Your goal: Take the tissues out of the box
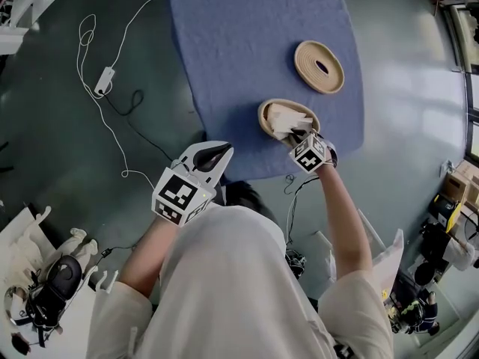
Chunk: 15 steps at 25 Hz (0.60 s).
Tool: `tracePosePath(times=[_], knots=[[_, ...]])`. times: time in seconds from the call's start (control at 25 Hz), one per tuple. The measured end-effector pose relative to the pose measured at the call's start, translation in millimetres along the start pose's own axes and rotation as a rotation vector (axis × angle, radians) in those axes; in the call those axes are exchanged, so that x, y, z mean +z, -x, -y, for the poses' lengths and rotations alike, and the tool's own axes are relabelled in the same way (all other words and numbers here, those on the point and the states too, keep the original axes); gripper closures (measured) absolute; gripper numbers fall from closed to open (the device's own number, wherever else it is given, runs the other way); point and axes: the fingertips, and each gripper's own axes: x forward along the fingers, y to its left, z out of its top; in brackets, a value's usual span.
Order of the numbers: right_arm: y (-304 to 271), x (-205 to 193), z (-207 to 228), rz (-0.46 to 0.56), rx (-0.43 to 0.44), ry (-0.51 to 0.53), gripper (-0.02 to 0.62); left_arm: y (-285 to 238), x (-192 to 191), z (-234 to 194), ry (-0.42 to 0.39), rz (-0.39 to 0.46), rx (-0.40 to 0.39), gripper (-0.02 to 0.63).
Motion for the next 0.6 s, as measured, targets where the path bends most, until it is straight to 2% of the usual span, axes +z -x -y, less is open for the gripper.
tracePosePath(times=[0.28, 0.6], knots=[[25.8, 10.8, 8.3, 0.107, -0.030, -0.157, 0.561, 3.5, 7.3, 1.0, -0.012, 0.016, -0.007, 0.598], [47.3, 9.9, 7.4, 0.164, -0.061, -0.211, 0.561, 12.1, 11.9, 10.0, -0.022, 0.038, 0.004, 0.598]])
